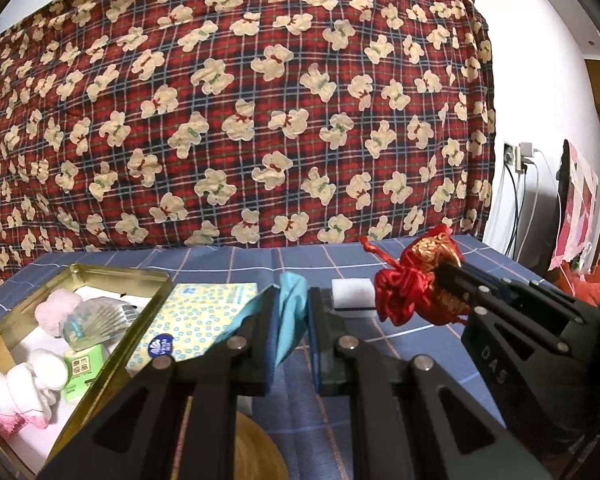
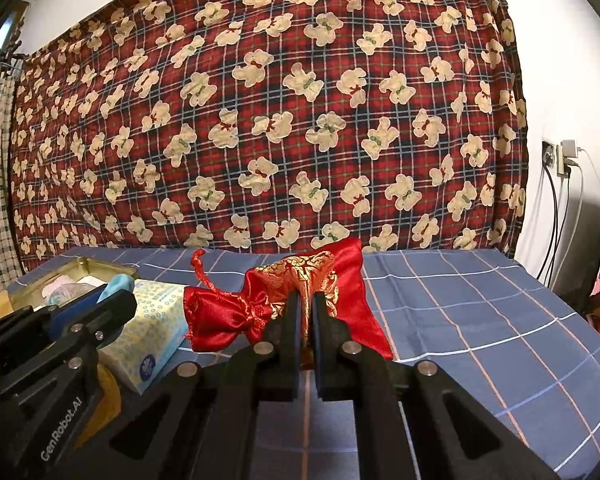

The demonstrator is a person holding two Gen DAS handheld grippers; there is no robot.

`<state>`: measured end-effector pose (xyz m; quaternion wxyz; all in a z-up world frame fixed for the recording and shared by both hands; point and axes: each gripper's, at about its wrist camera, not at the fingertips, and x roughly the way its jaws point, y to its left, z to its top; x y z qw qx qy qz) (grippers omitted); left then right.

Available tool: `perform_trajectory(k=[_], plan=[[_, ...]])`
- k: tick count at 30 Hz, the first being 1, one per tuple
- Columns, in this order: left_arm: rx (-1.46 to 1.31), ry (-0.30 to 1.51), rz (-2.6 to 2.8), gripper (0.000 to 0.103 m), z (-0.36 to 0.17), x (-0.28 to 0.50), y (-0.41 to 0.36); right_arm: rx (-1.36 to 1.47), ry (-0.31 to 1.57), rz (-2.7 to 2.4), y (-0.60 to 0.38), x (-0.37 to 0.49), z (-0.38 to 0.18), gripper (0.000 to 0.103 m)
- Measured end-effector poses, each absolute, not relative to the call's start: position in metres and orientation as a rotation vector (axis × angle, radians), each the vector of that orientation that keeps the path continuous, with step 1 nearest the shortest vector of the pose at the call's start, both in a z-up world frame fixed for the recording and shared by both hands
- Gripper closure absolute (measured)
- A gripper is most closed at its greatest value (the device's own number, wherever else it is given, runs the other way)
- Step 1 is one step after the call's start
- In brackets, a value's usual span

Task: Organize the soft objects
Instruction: 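Lift the teal cloth and red pouch with both tools, then carry the teal cloth and red pouch over the gold tray with both tools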

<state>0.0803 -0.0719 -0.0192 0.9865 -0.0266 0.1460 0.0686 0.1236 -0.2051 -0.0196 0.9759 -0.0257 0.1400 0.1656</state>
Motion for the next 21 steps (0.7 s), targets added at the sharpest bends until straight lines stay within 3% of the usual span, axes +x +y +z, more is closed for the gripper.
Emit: perform_trajectory(k=[21], plan=[[-0.065,0.284,0.148,0.092,-0.018,0.075,-0.066,-0.051,0.27,0.345,-0.189,0.121,-0.018,0.097]])
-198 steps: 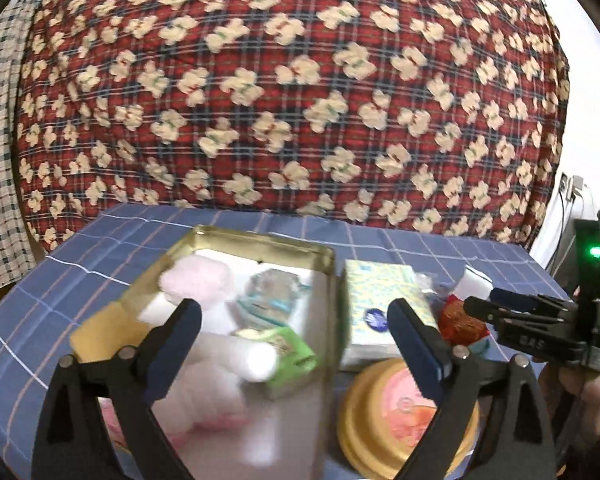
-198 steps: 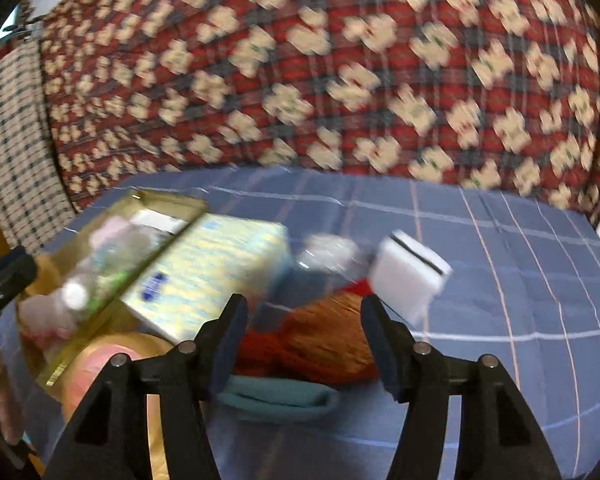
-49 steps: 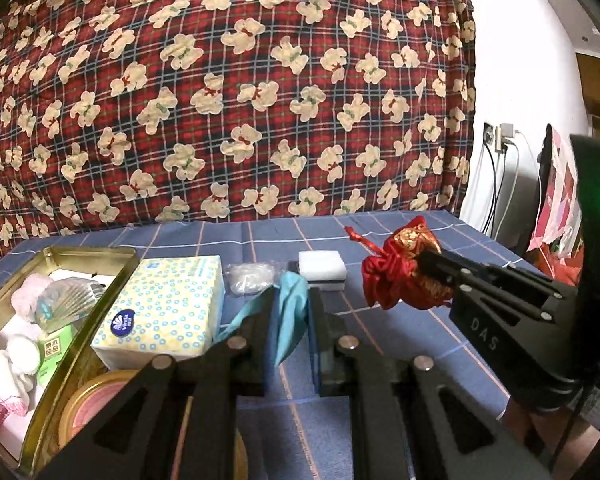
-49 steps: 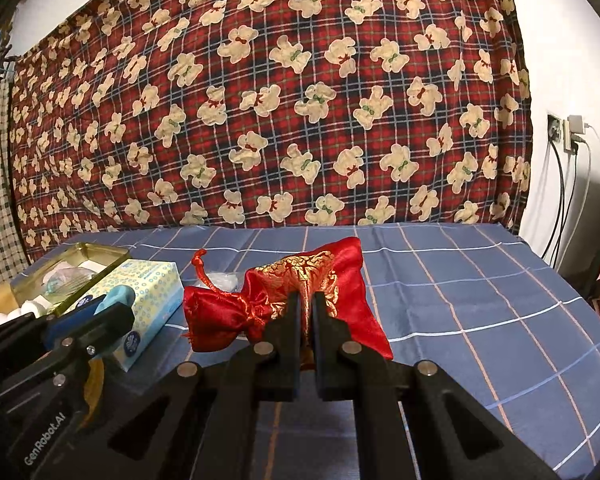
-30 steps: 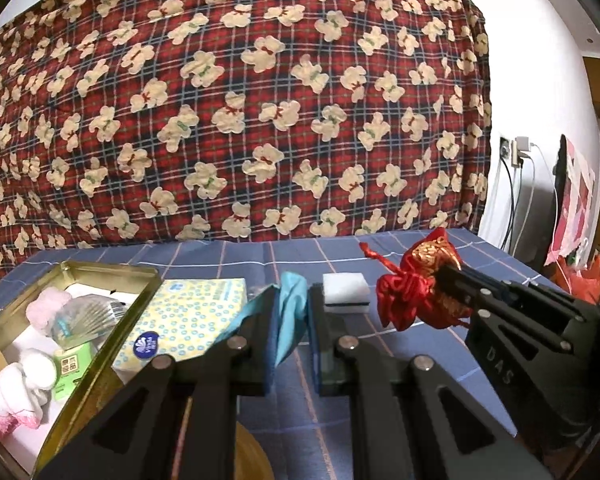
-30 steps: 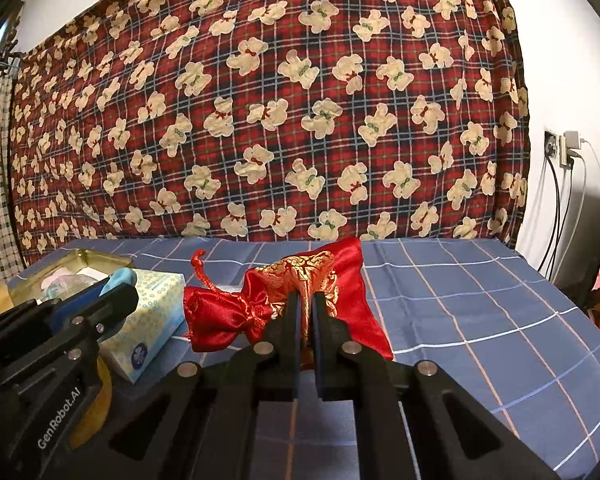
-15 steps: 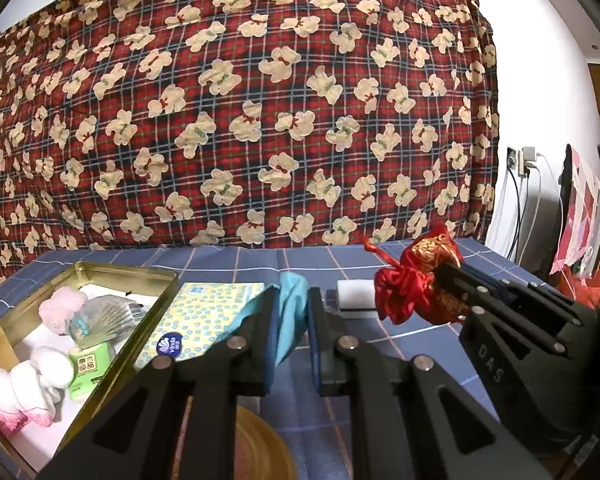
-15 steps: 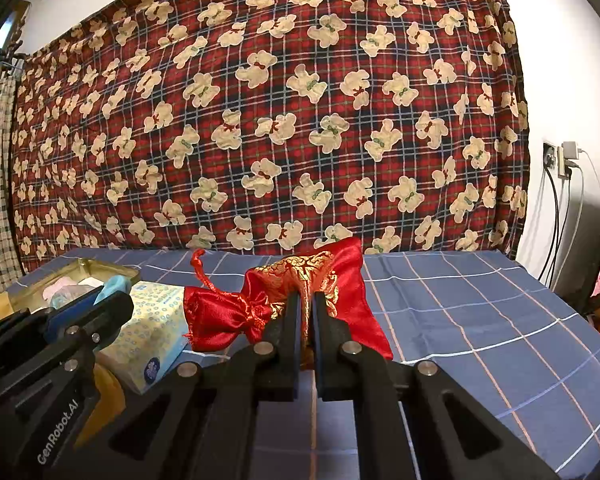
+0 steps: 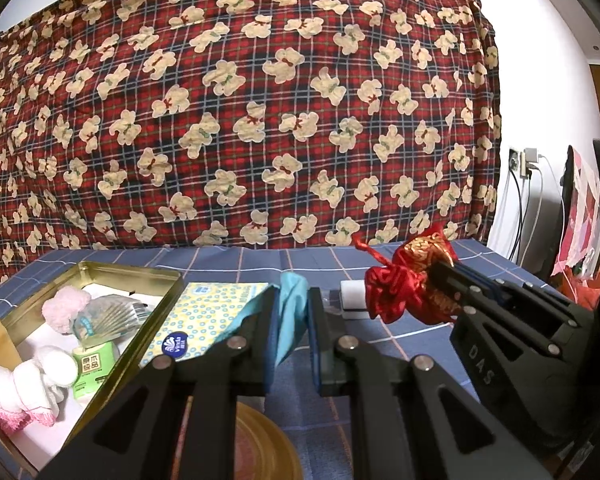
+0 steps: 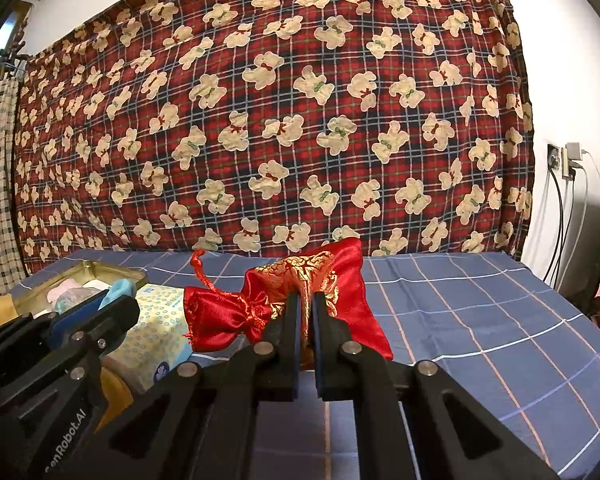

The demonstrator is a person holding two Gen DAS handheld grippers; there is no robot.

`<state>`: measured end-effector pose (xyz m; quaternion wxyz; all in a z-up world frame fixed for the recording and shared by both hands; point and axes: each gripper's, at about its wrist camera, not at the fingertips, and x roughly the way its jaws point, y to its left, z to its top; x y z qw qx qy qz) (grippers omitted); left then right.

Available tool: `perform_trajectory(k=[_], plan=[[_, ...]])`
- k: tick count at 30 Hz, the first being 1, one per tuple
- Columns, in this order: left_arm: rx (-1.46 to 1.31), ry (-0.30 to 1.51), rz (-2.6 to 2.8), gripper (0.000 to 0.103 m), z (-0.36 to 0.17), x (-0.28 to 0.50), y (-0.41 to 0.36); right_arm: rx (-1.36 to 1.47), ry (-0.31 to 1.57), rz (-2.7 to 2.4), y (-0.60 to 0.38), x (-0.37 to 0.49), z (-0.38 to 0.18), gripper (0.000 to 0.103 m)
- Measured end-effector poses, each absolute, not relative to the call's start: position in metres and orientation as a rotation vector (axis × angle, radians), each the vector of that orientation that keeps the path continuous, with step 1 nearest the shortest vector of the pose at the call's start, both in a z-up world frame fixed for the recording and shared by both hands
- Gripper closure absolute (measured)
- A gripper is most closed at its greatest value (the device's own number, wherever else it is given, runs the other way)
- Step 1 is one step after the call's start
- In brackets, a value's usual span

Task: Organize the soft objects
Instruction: 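Carry the teal cloth and red pouch over the gold tray with both tools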

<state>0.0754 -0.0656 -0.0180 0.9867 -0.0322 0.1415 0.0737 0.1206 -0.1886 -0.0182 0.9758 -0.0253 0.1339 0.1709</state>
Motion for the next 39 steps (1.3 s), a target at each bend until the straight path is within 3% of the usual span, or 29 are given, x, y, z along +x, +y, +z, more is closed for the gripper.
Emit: perform_trajectory(k=[25,39], plan=[[-0.15,0.329,0.118,0.092,-0.021,0.07,-0.03,-0.037,0.318,0.459,-0.155,0.126,-0.021,0.097],[-0.187,0.306,0.141,0.092,-0.002,0.05,-0.003,-0.032,0.301,0.527,-0.134,0.122,0.006,0.097]])
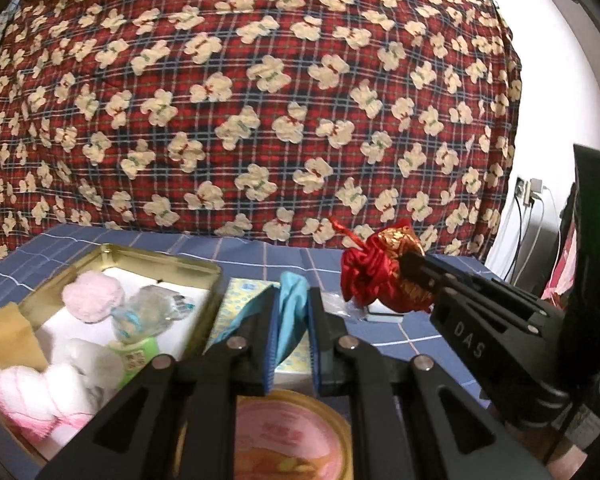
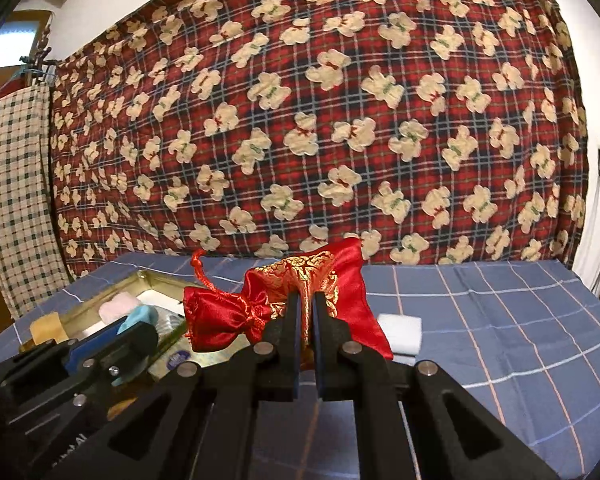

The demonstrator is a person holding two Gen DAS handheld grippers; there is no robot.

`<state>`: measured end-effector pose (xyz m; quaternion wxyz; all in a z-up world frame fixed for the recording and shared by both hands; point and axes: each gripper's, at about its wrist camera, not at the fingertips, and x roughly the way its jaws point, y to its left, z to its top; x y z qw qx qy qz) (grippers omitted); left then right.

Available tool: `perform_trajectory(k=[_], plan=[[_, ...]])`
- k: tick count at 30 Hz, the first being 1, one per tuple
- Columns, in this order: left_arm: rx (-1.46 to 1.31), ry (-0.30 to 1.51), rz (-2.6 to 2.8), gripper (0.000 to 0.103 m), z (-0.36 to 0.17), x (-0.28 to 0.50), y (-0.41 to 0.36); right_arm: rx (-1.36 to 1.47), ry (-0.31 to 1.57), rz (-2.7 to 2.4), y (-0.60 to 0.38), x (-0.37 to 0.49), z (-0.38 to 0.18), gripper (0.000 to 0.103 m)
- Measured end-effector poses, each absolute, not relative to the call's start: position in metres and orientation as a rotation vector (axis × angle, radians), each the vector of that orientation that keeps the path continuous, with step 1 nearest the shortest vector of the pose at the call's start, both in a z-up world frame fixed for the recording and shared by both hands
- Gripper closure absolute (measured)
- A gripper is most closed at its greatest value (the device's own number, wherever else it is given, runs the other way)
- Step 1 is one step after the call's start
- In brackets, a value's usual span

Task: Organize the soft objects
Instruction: 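Carry the teal cloth and red pouch over the gold tray with both tools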

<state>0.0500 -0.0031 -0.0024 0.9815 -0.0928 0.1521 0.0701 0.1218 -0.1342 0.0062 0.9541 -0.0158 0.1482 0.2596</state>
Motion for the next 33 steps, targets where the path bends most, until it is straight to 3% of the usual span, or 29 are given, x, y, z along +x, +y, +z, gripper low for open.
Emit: perform_trajectory(k=[33], plan=[[-0.247,0.352,0.396,0.092,0.008,0.011,0.12,-0.146,0.416,0.817,-0.001,0.109,0.025,0.096]])
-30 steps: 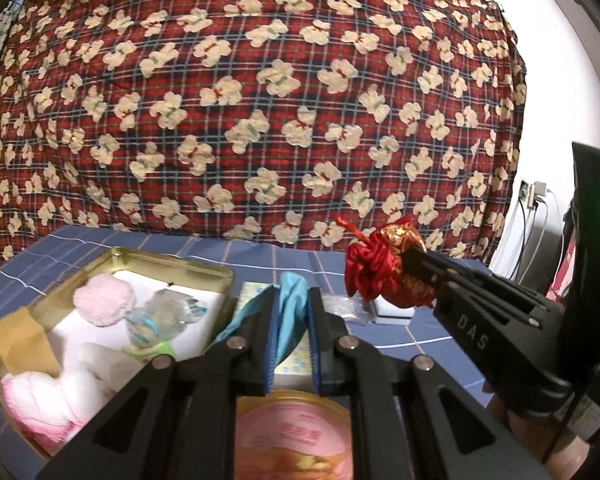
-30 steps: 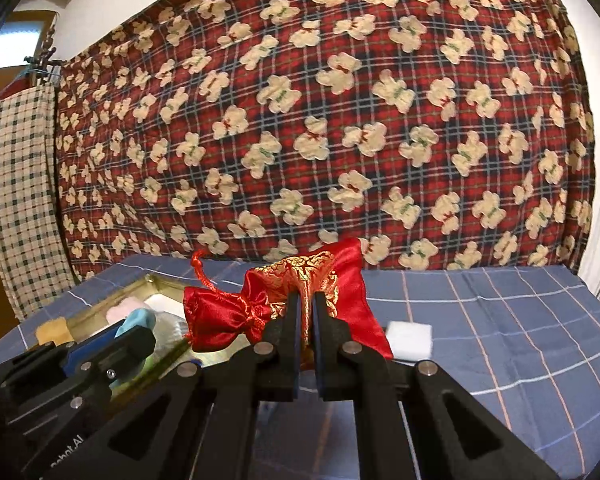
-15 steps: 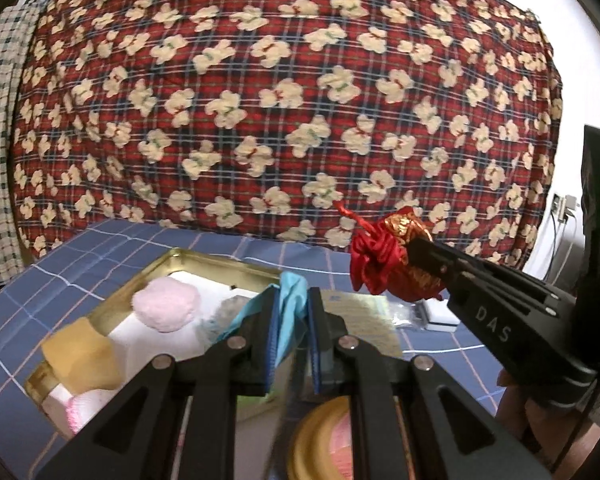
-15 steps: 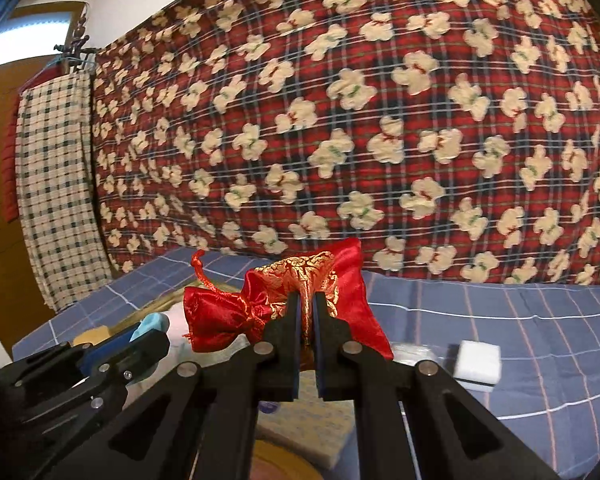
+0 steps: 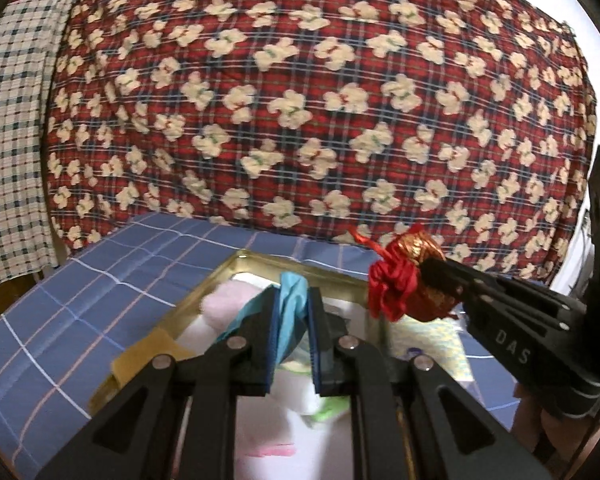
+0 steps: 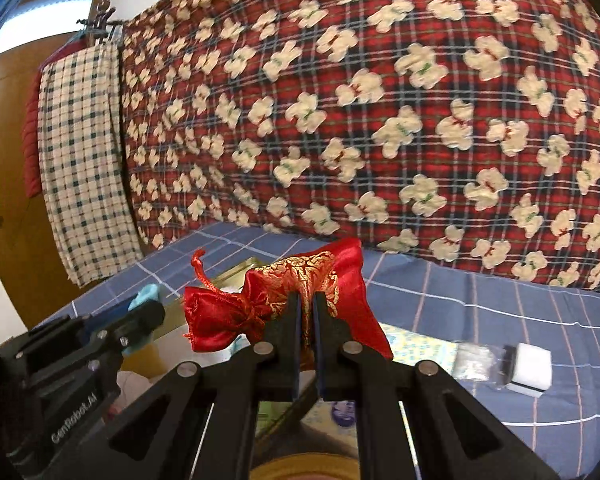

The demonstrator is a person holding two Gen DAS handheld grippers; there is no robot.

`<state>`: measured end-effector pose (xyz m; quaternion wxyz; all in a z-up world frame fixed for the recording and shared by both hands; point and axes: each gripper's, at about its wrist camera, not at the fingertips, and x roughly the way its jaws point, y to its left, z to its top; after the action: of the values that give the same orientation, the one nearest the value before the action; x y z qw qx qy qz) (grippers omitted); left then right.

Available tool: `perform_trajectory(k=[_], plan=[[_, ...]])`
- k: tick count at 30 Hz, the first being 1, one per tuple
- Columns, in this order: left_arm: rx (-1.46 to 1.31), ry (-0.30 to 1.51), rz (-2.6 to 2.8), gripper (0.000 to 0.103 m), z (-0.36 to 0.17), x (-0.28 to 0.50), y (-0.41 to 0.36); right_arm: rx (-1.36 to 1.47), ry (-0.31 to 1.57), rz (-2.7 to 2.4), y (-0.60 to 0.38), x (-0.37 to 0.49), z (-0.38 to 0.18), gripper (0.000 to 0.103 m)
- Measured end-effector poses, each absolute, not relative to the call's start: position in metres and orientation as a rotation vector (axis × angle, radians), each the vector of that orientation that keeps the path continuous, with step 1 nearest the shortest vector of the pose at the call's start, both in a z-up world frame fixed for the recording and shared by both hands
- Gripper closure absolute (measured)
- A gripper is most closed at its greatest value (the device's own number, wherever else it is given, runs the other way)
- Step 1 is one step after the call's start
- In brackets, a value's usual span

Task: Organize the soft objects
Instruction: 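Carry the teal cloth and red pouch over the gold tray with both tools, then release the teal cloth and red pouch into the tray, opening both tools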

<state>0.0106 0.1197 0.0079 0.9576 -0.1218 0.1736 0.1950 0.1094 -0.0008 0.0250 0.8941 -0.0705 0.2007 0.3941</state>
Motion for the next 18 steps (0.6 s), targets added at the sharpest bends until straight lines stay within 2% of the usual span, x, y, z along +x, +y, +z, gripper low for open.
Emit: perform_trajectory(k=[18], plan=[[-0.307,0.415,0.463,0.092,-0.014,0.006,0.165,-0.263,0.56,0.871,0.051,0.108,-0.001,0.096]])
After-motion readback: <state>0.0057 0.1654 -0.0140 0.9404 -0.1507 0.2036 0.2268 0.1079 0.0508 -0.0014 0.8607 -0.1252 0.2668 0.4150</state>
